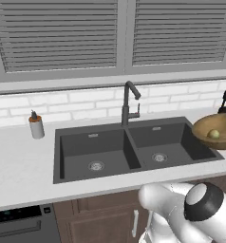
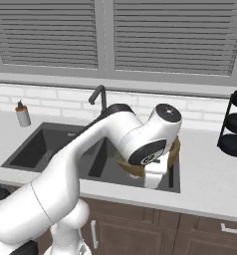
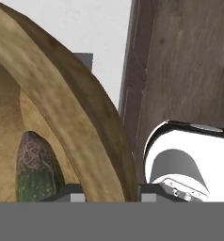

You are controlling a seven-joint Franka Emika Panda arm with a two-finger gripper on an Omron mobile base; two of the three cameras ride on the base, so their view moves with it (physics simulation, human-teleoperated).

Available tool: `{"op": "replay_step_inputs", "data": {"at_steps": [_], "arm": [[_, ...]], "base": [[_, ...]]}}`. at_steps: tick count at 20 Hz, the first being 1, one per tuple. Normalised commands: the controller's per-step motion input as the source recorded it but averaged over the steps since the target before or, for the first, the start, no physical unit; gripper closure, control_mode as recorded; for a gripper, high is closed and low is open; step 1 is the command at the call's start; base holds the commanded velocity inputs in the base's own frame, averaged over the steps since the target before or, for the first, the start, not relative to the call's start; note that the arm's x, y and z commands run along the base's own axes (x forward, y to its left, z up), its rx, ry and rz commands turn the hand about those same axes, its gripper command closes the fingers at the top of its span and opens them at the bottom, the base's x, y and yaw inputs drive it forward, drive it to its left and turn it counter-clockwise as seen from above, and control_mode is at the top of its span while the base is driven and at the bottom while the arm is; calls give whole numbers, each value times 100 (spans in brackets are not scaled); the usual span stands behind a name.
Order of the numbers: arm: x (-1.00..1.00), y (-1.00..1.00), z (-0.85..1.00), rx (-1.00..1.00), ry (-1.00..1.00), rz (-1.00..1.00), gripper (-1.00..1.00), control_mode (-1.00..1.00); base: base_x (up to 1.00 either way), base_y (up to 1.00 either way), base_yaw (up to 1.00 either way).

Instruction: Pick the cucumber from the sink and place it in the bowl. Then pick the bowl and place it in the microwave. Then close the microwave door and press the start button.

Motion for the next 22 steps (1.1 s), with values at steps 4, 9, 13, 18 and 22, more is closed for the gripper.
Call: {"op": "replay_step_inputs", "data": {"at_steps": [4, 9, 13, 18, 22], "arm": [[0, 3, 14, 37, 2, 0, 100, -100], [-1, 1, 11, 21, 0, -1, 100, 100], [0, 0, 0, 0, 0, 0, 100, 100], [0, 0, 0, 0, 0, 0, 100, 100], [0, 0, 0, 0, 0, 0, 100, 100]], "base": [[0, 0, 0], [-8, 0, -2], [-44, -9, -19], [-52, -18, -28], [-50, -10, -34]]}}
